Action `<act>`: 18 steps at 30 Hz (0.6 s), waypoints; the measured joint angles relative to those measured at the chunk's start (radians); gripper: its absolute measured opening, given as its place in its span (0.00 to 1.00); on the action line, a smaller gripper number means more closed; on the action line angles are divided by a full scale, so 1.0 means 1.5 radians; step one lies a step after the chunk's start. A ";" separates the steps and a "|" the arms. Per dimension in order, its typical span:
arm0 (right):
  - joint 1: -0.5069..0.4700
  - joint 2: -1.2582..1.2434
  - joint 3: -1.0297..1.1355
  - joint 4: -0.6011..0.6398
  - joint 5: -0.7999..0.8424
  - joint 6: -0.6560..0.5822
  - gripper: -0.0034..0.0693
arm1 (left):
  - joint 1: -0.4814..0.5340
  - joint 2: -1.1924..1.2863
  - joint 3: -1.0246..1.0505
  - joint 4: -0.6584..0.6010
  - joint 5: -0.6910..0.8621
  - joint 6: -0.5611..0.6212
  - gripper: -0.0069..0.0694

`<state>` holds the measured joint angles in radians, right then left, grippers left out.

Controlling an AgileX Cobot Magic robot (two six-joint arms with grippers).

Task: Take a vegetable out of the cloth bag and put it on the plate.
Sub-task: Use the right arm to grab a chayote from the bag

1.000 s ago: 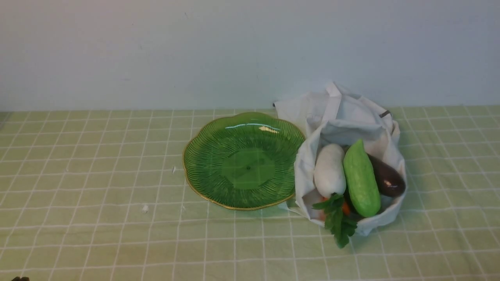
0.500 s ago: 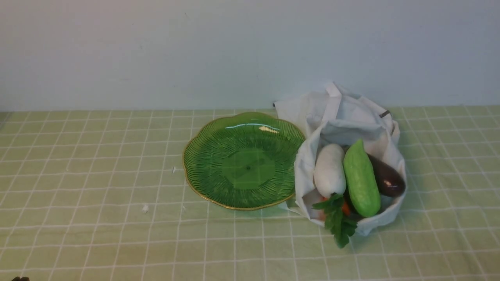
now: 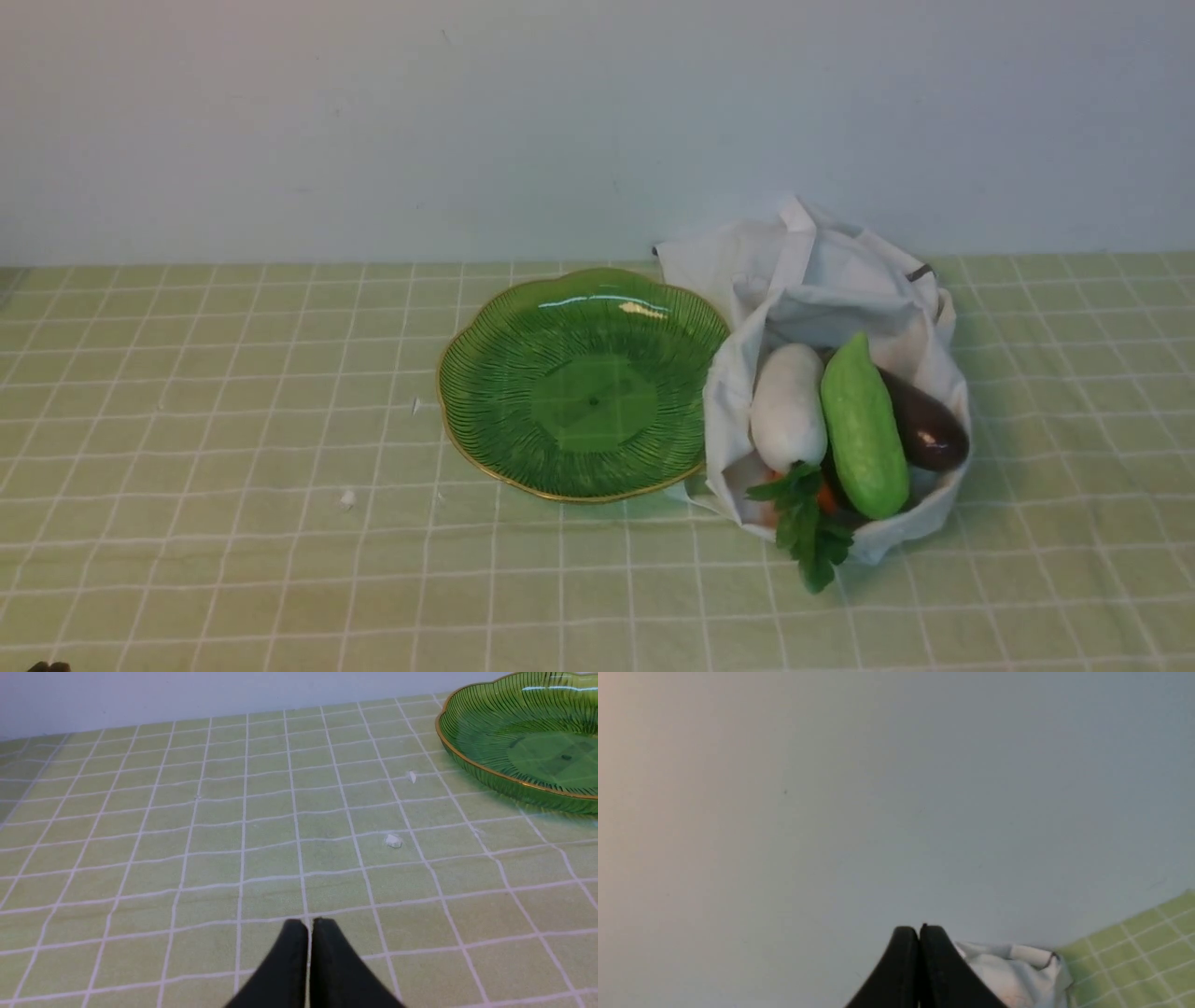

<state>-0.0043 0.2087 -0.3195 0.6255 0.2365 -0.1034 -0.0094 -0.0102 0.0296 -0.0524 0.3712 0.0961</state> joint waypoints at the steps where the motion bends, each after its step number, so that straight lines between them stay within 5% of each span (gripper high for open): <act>1: 0.000 0.026 -0.021 -0.012 0.014 -0.006 0.03 | 0.000 0.000 0.000 0.000 0.000 0.000 0.09; 9: 0.001 0.446 -0.212 -0.097 0.324 -0.016 0.03 | 0.000 0.000 0.000 0.000 0.000 0.000 0.09; 18: 0.106 0.789 -0.347 -0.087 0.376 -0.052 0.05 | 0.000 0.000 0.000 0.000 0.000 0.000 0.09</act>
<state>0.1540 1.3922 -0.8407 0.4951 0.8002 -0.1812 -0.0094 -0.0102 0.0296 -0.0524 0.3712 0.0961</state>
